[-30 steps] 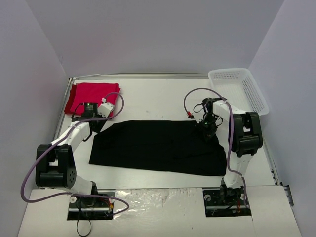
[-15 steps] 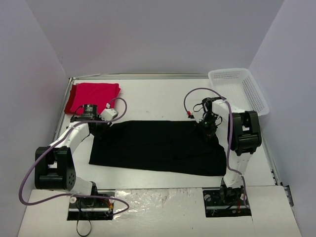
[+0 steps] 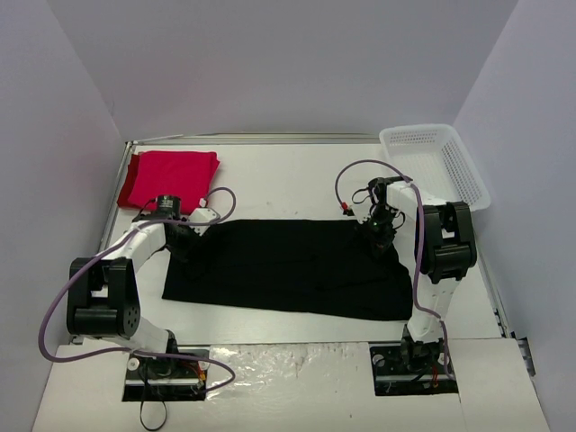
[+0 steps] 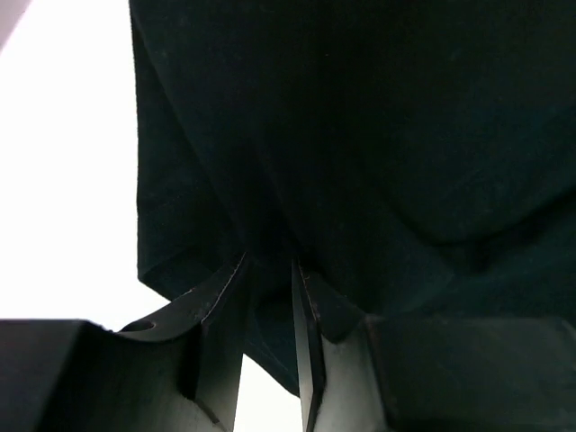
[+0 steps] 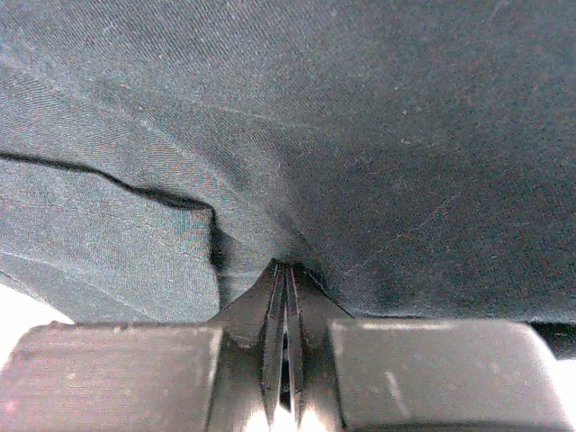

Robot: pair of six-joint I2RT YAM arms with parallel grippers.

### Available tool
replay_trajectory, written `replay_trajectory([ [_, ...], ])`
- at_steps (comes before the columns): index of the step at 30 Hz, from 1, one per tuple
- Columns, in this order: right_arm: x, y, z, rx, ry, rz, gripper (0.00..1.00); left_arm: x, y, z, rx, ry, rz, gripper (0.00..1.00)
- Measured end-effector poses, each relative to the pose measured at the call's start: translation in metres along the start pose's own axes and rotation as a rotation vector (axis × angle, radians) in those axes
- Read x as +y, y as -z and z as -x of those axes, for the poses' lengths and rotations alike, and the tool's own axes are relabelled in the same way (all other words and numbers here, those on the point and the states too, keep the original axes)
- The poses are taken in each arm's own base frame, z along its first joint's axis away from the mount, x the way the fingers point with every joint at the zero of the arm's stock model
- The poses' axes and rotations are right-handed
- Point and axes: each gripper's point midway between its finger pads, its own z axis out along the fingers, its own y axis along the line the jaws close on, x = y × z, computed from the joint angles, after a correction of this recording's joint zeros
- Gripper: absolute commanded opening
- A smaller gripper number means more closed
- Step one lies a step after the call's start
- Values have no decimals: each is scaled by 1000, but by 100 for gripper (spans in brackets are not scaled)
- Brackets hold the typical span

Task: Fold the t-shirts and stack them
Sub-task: Fold the other side of the tshirt into a rectangle

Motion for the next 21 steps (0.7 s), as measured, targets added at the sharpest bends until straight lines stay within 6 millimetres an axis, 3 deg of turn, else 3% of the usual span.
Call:
replay_trajectory([
  [11,0,-1,0,2,-5,1,0,-4,-15,-7,44,1,-54,25],
  [13,0,-1,0,1,-7,1,0,-3,-16,-5,48,3,-61,18],
  [14,0,-1,0,2,-8,1,0,-2,-17,-4,48,5,-63,7],
  [15,0,-1,0,1,-8,0,0,-2,-17,-3,47,7,-67,3],
  [21,1,-2,-2,12,-14,6,0,-1,-17,0,44,6,-68,2],
])
